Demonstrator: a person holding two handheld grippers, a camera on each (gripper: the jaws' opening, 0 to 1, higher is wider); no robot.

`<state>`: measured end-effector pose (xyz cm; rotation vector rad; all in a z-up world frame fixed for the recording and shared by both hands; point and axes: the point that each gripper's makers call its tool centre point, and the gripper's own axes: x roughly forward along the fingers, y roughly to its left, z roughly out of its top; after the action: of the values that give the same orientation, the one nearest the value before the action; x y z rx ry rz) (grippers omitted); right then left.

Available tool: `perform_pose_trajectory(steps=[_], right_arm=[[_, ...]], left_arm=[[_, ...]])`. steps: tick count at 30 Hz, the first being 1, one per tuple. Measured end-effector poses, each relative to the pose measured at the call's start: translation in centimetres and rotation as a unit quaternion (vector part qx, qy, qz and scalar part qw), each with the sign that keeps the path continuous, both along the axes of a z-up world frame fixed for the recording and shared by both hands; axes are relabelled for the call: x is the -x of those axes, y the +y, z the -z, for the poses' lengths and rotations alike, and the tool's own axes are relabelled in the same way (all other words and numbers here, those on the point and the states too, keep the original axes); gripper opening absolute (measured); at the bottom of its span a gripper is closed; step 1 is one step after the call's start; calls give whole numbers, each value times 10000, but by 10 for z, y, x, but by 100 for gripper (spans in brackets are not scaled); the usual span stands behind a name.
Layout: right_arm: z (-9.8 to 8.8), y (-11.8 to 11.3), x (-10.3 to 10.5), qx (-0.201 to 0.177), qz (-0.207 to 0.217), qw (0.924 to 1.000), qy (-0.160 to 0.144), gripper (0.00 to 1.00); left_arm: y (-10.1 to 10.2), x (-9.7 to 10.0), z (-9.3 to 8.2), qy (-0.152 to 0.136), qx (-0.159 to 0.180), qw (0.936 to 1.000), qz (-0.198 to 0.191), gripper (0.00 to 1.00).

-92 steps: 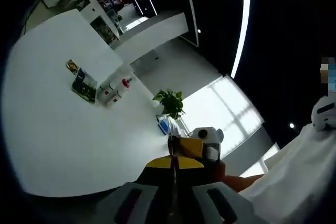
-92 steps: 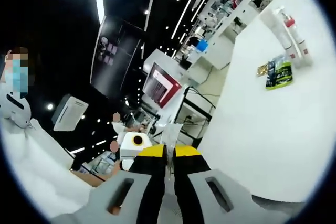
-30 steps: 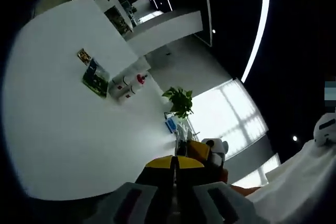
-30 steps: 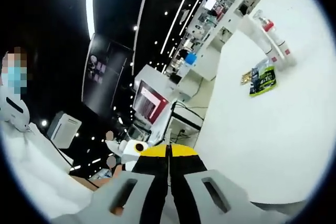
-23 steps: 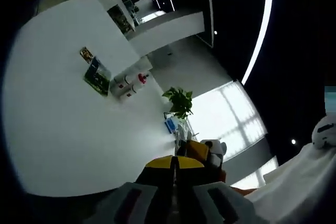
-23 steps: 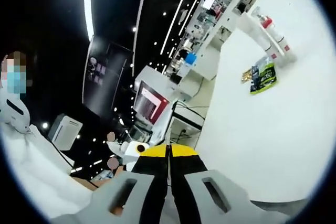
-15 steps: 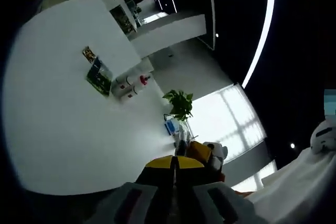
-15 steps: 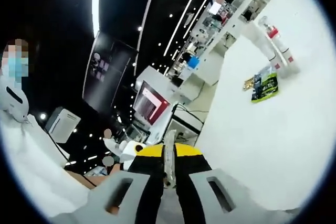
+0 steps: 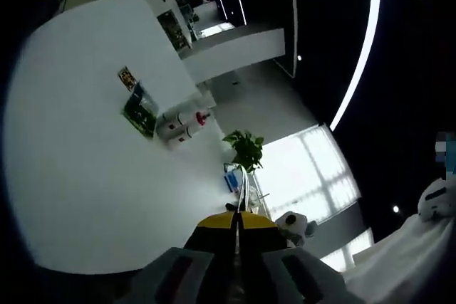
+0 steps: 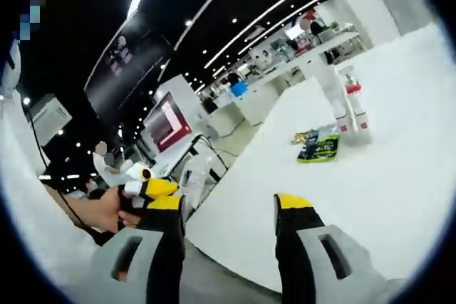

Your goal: Arrange the skincare products in the storage area until every visible bottle or jar stands upright without overlapping.

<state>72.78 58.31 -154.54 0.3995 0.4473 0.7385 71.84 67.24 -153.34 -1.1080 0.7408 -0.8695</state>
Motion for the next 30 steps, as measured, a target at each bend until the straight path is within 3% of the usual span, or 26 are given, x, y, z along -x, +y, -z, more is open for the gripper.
perform_pose_trajectory(steps=[2, 5, 8, 11, 12, 15, 17, 22, 26, 30], right_arm=[[5, 0, -1, 581, -92, 9979, -288, 57], [18, -2, 1, 1546, -285, 9855, -645, 57], [42, -9, 7, 2593, -555, 9580, -1093, 50], [67, -16, 6, 3184, -529, 9422, -900, 36], [61, -11, -1, 3225, -574, 9374, -1182, 33], [64, -15, 3, 3074, -527, 9445, -1030, 32], [68, -16, 4, 3274, -620, 9363, -1107, 28], [72, -15, 7, 3409, -698, 9309, -1111, 30], [70, -22, 0, 3317, -484, 9369, -991, 29], [77, -23, 3, 3455, -538, 9326, -894, 28]], left_arm=[[4, -8, 1, 34, -5, 9999, -94, 0], [11, -21, 1, 52, -70, 9997, -206, 0], [20, -39, 3, 57, -166, 9994, -313, 0], [24, -54, 8, 108, -340, 9988, -323, 1], [26, -61, 11, 94, -444, 9985, -322, 1], [28, -79, 19, 134, -533, 9980, -304, 1], [29, -87, 35, 177, -750, 9968, -216, 1], [32, -110, 56, 474, -733, 9956, -330, 1], [32, -130, 67, 592, -815, 9944, -306, 1], [35, -152, 75, 647, -893, 9934, -325, 1]])
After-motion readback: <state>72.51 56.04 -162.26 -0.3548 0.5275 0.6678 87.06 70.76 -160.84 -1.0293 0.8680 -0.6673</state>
